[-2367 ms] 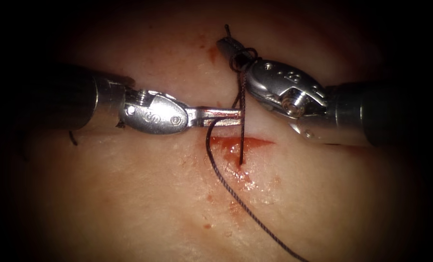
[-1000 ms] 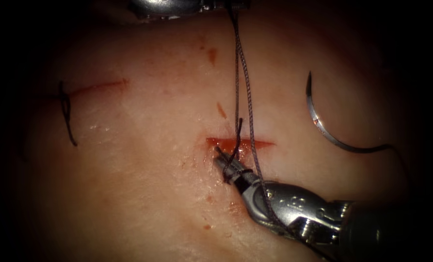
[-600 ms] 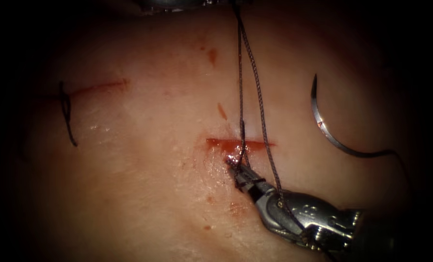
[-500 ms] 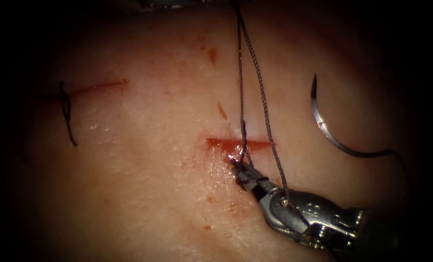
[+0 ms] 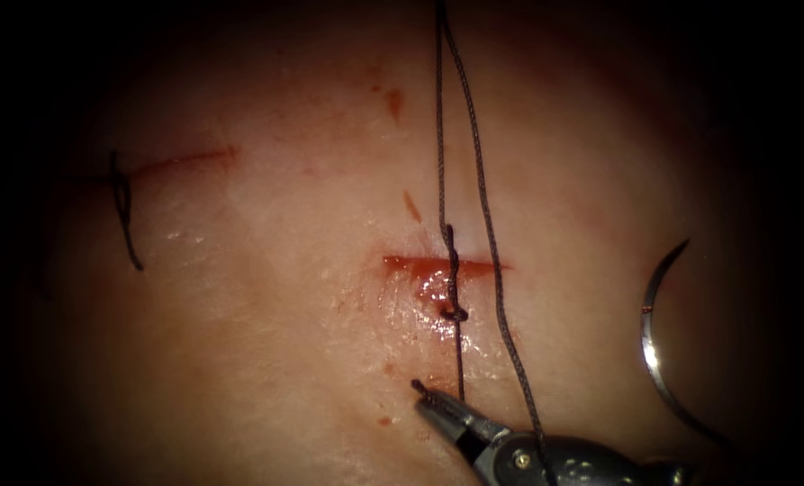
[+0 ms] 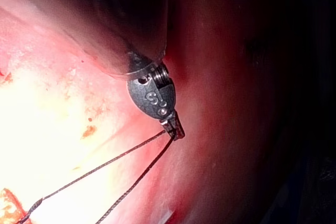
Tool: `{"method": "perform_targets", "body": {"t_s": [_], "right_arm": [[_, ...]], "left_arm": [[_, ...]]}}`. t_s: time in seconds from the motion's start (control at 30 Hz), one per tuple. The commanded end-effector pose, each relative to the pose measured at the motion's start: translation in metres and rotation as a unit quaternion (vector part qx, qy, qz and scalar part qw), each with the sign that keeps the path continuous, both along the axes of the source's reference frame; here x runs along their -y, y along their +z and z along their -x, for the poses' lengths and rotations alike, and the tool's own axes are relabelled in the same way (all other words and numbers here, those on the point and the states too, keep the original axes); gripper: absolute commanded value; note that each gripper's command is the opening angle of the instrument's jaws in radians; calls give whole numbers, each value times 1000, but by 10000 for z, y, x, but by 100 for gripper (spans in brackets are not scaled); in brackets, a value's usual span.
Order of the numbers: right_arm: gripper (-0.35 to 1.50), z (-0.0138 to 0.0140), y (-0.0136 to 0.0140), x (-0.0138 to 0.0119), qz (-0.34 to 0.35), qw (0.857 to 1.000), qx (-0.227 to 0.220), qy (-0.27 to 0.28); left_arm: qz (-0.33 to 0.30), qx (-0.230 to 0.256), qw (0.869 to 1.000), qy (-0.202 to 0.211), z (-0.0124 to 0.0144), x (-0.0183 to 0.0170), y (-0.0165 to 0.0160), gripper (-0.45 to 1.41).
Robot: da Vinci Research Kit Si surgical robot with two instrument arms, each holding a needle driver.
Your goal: Wound Closure
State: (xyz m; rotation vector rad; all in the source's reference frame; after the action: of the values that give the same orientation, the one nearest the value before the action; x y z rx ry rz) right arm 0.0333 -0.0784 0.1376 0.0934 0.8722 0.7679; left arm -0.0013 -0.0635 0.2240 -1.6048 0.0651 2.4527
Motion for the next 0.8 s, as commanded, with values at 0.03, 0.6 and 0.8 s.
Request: {"method": "perform_targets", "body": {"t_s": [0.03,0.6,0.8], "right_arm": [[-35,-6,4,9,-2,1000,-3,-6],[-35,-8,14,24,0,999,-13,-49],[-35,-10,11,32,0,998,-15,-59]], "left_arm": [[2,-2,1000,-1,5,-3,8,-45],[24,-50,997,-47,10,-52,31,-45],[44,-67,996,-48,14,-62,42,-45]]}}
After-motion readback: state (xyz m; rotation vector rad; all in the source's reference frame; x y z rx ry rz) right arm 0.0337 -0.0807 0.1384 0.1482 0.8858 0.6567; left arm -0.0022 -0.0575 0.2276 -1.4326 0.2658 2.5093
